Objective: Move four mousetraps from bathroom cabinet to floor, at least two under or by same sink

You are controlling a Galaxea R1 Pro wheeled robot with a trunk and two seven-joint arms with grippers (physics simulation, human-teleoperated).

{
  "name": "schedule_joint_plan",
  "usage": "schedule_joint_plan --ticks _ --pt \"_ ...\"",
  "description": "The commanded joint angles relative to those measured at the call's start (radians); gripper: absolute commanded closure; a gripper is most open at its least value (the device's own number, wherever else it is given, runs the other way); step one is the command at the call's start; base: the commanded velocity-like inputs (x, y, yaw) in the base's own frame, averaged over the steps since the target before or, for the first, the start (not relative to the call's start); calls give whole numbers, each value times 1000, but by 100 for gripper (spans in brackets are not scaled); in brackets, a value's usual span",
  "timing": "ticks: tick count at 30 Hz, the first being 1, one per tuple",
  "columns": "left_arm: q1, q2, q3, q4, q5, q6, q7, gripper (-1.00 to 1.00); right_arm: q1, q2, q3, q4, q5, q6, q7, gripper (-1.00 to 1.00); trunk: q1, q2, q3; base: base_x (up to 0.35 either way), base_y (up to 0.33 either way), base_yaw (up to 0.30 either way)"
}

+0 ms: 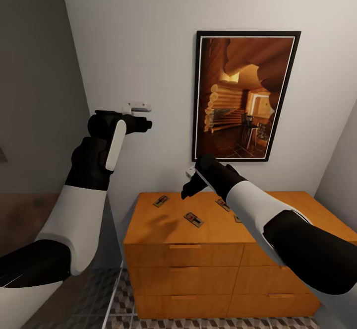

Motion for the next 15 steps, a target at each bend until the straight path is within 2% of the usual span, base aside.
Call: schedule_joint_plan --ticks 1,8,15 --pt "0 0 -1 -1 10 3 10 -100 -1 0 4 0 1 3 2 -100 0 -1 -1 0 22 0" --pt "0 0 -1 -8 10 3 10 -100 -2 0 8 -1 1 3 20 -100 0 -1 -1 16 16 0" --pt "0 0 -1 -10 10 3 10 -100 -2 0 10 -1 1 3 27 -100 0 -1 -1 143 39 0"
